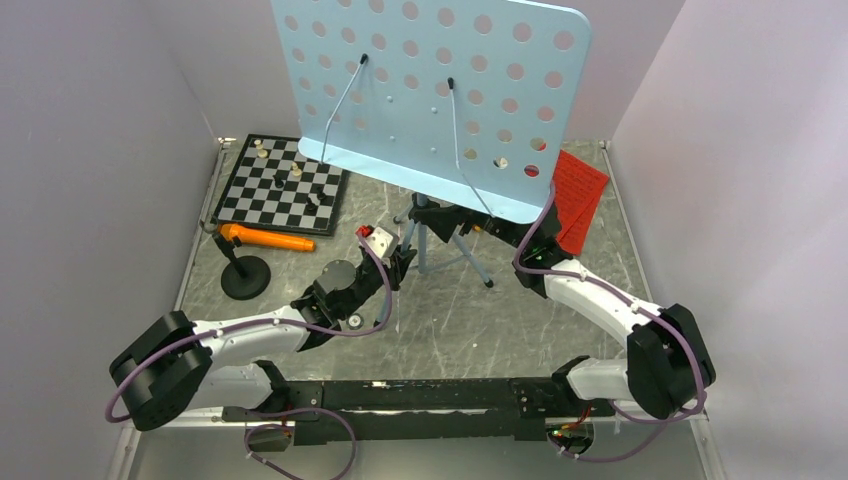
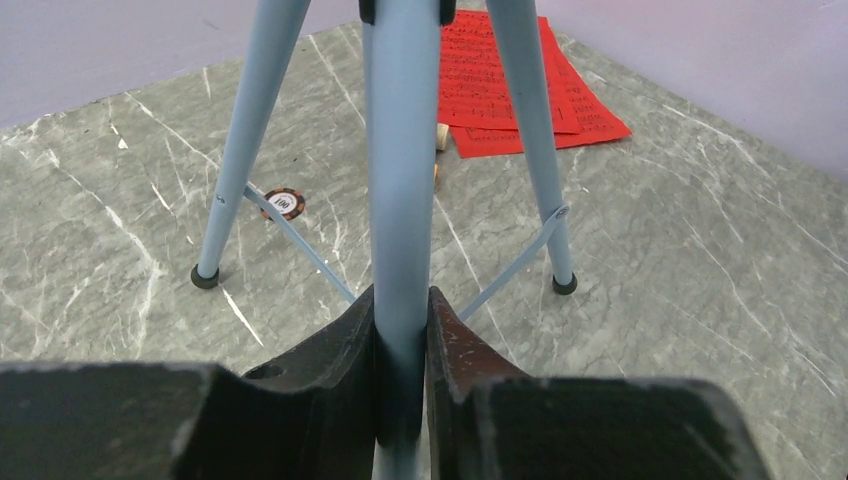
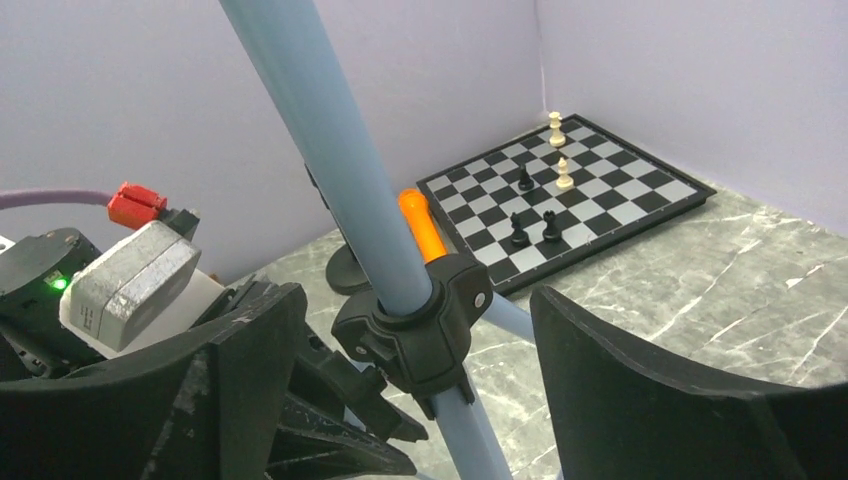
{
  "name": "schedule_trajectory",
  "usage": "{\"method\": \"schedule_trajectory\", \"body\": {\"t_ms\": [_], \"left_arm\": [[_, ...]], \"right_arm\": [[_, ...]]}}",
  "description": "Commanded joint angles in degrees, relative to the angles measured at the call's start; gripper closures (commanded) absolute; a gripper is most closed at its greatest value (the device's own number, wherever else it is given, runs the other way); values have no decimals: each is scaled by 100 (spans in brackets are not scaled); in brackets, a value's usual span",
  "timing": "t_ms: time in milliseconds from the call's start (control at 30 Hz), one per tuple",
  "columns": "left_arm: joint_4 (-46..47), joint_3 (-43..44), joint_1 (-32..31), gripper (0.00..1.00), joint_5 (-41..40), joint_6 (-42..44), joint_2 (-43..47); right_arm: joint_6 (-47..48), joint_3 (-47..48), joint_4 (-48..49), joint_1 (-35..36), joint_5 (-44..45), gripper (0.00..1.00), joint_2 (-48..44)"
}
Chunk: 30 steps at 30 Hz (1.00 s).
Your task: Pack up the instrument practice props
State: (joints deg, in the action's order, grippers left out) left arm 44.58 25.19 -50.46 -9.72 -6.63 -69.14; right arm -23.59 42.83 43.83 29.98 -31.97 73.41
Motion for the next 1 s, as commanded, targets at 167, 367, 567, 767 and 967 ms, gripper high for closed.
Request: {"method": "schedule_trajectory", "body": {"t_ms": [167, 367, 567, 767, 967], "left_arm": [[-90, 180, -34, 81, 22, 81, 260], [-173, 188, -65, 82, 40, 124, 320], [-324, 214, -103, 83, 49, 195, 373], [-338, 212, -141, 84, 66, 182, 376], [-347, 254, -168, 84, 75, 186, 349]], "right_arm": [[-76, 611, 515, -79, 137, 9, 153], [-562, 697, 1328, -151, 136, 9, 455], [-921, 898, 1767, -185, -63, 9, 787], [-913, 1092, 1740, -209, 6, 9, 915], [-827, 1378, 1546, -225, -93, 13, 1047]]}}
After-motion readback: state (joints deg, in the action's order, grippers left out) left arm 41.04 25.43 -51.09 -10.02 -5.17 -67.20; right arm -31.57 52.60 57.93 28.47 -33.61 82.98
